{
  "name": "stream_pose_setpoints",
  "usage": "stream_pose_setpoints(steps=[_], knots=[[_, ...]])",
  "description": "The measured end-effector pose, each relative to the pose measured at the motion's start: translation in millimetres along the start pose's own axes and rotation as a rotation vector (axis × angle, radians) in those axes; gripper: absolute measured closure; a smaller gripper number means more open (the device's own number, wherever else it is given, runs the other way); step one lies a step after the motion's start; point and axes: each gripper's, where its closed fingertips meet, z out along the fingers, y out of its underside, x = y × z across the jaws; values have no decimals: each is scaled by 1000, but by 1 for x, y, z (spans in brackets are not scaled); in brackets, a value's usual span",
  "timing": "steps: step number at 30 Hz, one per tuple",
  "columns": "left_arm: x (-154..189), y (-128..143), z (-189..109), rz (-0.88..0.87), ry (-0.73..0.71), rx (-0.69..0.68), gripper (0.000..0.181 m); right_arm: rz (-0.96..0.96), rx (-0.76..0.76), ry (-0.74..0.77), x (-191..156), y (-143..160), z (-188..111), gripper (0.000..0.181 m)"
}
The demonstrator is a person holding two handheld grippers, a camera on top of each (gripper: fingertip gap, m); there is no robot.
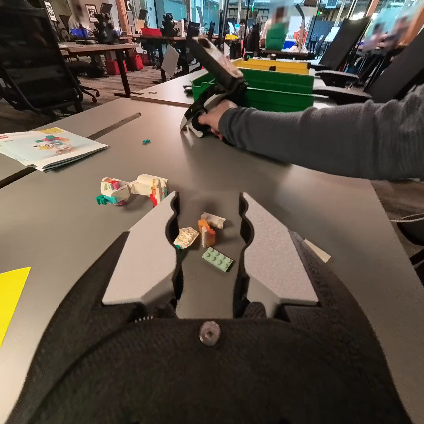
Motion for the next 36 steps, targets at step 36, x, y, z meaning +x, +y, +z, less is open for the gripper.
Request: stream_pose_setpoints(steps=[36], knots=[[63, 33, -15, -58, 449, -206, 170, -919, 218, -1850, -235, 176, -326, 171]])
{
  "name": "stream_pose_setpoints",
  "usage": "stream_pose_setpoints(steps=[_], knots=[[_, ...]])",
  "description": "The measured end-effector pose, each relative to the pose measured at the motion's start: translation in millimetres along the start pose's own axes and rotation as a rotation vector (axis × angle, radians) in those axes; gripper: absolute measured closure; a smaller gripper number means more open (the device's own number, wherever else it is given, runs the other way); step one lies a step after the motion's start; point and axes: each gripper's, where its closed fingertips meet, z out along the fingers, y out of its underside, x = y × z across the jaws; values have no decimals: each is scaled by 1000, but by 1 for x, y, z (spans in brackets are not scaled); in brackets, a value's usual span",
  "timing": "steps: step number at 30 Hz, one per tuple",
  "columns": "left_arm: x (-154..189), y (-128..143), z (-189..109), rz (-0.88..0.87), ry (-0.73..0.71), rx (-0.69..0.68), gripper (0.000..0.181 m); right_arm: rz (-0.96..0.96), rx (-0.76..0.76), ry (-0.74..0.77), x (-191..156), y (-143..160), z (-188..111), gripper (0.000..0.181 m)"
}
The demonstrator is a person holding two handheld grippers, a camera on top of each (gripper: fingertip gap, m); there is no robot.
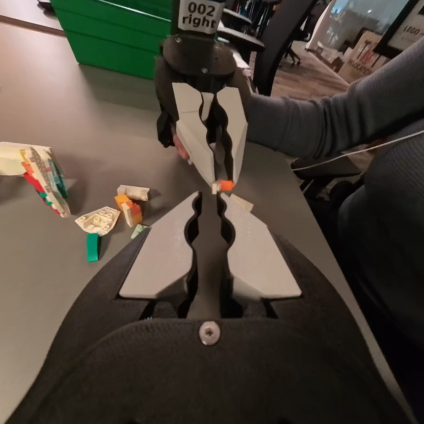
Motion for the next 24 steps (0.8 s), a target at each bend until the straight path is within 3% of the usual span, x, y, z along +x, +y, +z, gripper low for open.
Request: stream_pose_setpoints(steps=[6, 9, 10, 12, 15, 18, 24], knots=[[9, -8, -2, -122, 124, 65, 156, 7, -11, -31, -6, 2, 2, 171], [10, -6, -2, -116, 127, 45, 177, 6, -23, 6, 0, 4, 2, 170], [5, -7, -3, -115, 99, 46, 177, 1, -16, 45, 6, 3, 1, 168], [-13, -14, -8, -134, -11, 85, 178, -42, 11, 184, 24, -4, -1, 146], [-40, -31, -24, -219, -166, 193, 178, -293, -58, 486, 52, -10, -5, 141], [-51, -35, -30, -270, -247, 217, 178, -534, -219, 731, 68, -11, -8, 156], [-58, -27, -25, -335, -265, 187, 178, -668, -307, 868, 75, -16, -7, 173]])
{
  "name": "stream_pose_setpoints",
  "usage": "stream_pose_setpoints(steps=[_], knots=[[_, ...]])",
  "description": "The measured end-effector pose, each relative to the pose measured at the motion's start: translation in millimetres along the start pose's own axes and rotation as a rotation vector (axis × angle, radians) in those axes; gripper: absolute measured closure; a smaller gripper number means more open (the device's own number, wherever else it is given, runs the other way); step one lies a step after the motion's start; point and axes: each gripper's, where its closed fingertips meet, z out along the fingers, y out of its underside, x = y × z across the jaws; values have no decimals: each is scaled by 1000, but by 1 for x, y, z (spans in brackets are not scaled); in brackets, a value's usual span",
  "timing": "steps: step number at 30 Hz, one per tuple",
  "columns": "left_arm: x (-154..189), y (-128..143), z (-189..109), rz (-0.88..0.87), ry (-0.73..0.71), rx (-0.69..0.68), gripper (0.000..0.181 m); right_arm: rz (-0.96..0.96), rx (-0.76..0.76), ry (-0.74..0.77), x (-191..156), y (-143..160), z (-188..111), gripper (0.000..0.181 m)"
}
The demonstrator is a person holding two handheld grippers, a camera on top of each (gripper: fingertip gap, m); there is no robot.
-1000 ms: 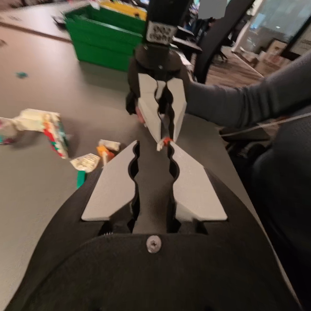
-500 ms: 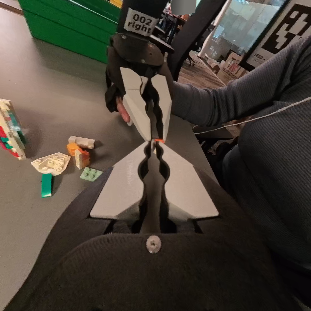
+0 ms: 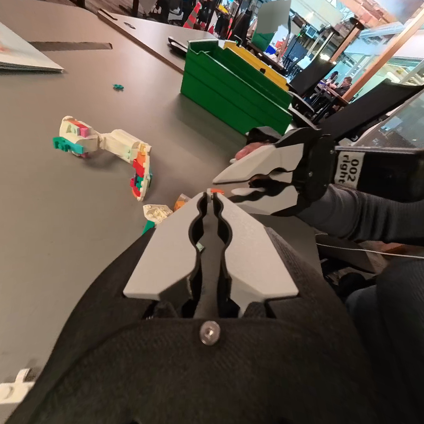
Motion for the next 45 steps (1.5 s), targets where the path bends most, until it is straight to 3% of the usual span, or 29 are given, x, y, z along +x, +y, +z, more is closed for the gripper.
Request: stream_pose_setpoints(steps=[14, 15, 16, 17, 18, 19, 22, 25, 28, 32, 37, 41, 45], knots=[[2, -4, -3, -59, 62, 34, 178, -7, 4, 11, 2, -3, -2, 176], [-10, -3, -4, -52, -22, 28, 178, 4, 52, 23, 6, -9, -7, 176], [-43, 2, -15, 9, -222, -5, 178, 54, 97, 34, 14, -14, -15, 176], [-50, -2, -26, -26, -231, 29, 178, 121, 123, 36, 21, -14, -21, 176], [-33, -21, -34, -125, -69, 154, 178, 173, 131, 21, 25, -10, -23, 176], [-26, -30, -38, -161, 0, 212, 179, 213, 130, -27, 23, -4, -22, 176], [-15, -14, -21, -83, -2, 100, 178, 374, 123, -307, -6, 9, -18, 176], [-11, 0, -11, -106, 34, 19, 178, 456, 21, -593, -46, 23, -26, 176], [-6, 7, -8, -155, 100, -15, 178, 447, -123, -720, -71, 40, -31, 175], [-2, 15, -4, -168, 128, -55, 178, 456, -147, -724, -76, 42, -27, 144], [-5, 41, -9, -194, 81, -237, 178, 536, -96, -716, -65, 38, -30, 144], [-30, 62, -17, -146, -101, -359, 178, 599, -124, -542, -39, 52, -17, 146], [-35, 75, -17, -181, -126, -427, 168, 593, -133, -464, -33, 55, -5, 138]])
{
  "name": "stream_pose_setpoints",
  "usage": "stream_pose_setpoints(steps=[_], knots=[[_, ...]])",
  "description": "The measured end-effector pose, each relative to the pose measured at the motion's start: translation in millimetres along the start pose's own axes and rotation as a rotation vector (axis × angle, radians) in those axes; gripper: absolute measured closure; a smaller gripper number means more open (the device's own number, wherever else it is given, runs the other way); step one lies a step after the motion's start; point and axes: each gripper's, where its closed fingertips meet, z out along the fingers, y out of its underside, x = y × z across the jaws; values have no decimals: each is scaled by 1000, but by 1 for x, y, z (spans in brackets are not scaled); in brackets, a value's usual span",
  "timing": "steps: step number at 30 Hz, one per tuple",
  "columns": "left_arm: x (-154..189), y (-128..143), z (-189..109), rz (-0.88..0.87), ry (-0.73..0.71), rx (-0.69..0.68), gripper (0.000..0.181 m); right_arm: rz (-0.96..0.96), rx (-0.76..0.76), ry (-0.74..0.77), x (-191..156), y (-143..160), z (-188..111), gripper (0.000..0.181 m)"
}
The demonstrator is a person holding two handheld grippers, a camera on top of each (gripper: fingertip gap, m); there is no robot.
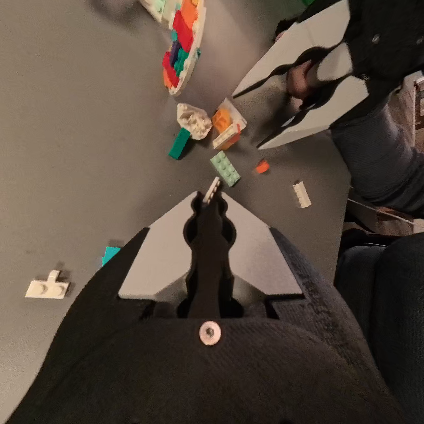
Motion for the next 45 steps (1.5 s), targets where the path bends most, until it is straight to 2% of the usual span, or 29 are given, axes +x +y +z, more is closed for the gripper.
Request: stream_pose_setpoints(steps=[2, 4, 6, 10, 14, 18, 21, 23, 25, 27, 29, 31, 34, 42, 45], knots=[[4, -4, -1, -10, 26, 24, 149, -42, -29, 28, 2, 0, 6, 137], [-2, -8, -5, 13, -18, 43, 141, -83, -58, 47, 3, 0, 11, 141], [-7, -15, -10, 54, -63, 87, 139, -110, -94, 52, 2, 3, 16, 149], [8, -31, -14, 209, -41, 190, 144, -133, -110, 21, -7, 5, 21, 171], [28, -37, -9, 362, -3, 252, 151, -68, 40, -113, -22, -14, 9, 171], [56, -42, -8, 399, 154, 328, 151, 6, 223, -276, -38, -35, -12, 172], [71, -41, -8, 369, 282, 338, 149, 50, 313, -301, -36, -45, -22, 172], [84, -47, -15, 422, 332, 423, 139, 110, 359, -297, -30, -52, -25, 172], [87, -59, -18, 512, 238, 522, 133, 177, 436, -290, -25, -62, -29, 172], [87, -65, -17, 598, 109, 563, 133, 213, 511, -311, -24, -72, -35, 172], [86, -68, -15, 639, 38, 576, 140, 227, 556, -305, -22, -77, -39, 172], [88, -71, -16, 630, 36, 610, 159, 241, 573, -311, -22, -80, -41, 172], [88, -74, -18, 631, 33, 646, 163, 287, 597, -312, -19, -83, -42, 172], [62, -87, -20, 844, -422, 671, 166, 468, 609, -233, 0, -84, -37, 162], [62, -90, -22, 885, -484, 689, 166, 509, 635, -257, 2, -86, -42, 167]])
